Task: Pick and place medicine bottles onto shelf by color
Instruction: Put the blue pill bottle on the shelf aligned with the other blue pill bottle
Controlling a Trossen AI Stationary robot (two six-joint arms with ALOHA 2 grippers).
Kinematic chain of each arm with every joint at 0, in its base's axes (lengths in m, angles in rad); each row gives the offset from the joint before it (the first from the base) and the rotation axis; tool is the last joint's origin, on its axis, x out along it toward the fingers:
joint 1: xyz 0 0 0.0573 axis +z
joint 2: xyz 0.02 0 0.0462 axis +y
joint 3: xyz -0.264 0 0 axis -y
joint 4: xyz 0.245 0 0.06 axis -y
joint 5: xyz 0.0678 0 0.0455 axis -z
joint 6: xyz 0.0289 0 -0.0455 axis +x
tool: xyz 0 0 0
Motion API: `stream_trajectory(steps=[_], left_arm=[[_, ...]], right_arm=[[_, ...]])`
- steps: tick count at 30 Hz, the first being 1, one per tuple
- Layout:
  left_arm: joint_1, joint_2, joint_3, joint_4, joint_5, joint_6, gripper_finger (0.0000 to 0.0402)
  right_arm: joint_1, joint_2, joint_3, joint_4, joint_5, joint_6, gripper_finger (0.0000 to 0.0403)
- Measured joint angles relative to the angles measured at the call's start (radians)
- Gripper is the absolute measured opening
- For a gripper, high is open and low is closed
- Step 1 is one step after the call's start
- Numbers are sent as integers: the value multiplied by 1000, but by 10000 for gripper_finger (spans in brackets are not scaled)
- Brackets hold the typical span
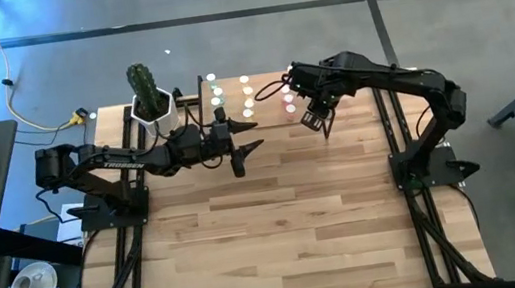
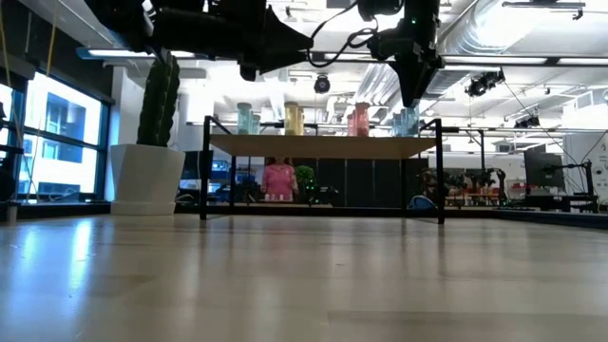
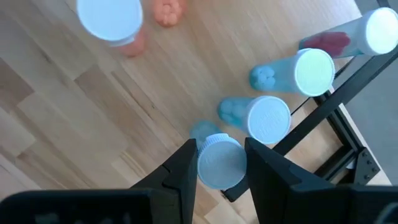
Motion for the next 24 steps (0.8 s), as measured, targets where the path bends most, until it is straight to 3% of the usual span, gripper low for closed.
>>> stream_trajectory(steps=[24], left_arm=[[0,0,0,0,1,-4,225]], right_arm=[[-3,16,-1,2,-8,-26,103]])
